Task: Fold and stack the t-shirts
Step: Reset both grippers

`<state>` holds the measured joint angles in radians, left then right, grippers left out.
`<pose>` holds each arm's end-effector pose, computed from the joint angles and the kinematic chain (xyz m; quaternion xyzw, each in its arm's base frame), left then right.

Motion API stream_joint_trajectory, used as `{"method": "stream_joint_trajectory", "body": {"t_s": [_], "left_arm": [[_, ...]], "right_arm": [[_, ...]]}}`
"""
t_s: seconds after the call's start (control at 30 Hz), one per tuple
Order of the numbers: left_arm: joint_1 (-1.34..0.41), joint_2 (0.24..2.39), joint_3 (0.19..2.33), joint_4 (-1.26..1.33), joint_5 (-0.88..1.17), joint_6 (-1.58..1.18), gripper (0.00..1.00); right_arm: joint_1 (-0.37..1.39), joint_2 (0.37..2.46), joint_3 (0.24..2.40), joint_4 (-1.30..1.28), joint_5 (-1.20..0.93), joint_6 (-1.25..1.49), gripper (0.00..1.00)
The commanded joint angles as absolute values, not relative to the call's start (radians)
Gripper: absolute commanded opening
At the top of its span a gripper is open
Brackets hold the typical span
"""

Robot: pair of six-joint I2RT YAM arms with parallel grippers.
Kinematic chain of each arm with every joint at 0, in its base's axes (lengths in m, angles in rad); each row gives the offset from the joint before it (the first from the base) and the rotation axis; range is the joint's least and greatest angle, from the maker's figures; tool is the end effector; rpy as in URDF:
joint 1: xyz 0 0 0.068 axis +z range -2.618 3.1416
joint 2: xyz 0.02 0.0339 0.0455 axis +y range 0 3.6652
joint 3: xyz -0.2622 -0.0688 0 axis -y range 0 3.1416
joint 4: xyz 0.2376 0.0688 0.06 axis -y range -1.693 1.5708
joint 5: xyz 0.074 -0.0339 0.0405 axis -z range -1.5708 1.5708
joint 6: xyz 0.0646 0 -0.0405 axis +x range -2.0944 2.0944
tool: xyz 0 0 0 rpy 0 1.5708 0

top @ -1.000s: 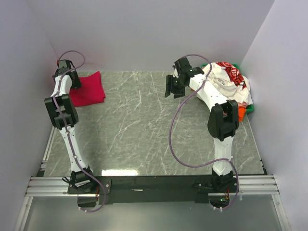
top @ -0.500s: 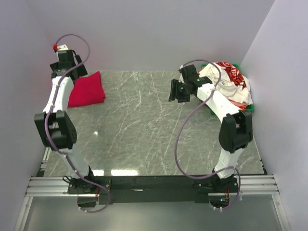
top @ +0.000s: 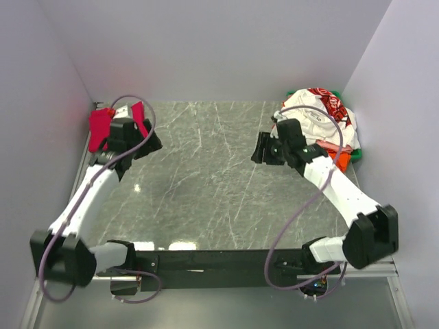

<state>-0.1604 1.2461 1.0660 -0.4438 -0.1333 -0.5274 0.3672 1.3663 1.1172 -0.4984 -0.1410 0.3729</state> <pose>0.2905 -0.0383 0.2978 -0.1919 0.8676 -0.0976 0.4483 0.2889 0.1208 0.2760 -0.0256 0.9143 0.2045 0.3488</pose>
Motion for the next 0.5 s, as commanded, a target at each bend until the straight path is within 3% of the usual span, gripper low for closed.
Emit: {"method": "stream_joint_trajectory", "body": {"t_s": [0.0, 0.47], "left_arm": [[-0.181, 1.096, 1.002, -0.397, -0.1, -0.623, 0.99], [-0.196, 0.755, 0.951, -0.587, -0.077, -0.606, 1.0]], "right_arm": [[0.385, 1.235, 1.042, -0.434, -0.123, 0.39, 0.61], [0.391, 0.982, 0.907, -0.497, -0.135, 0.387, 0.61]]}}
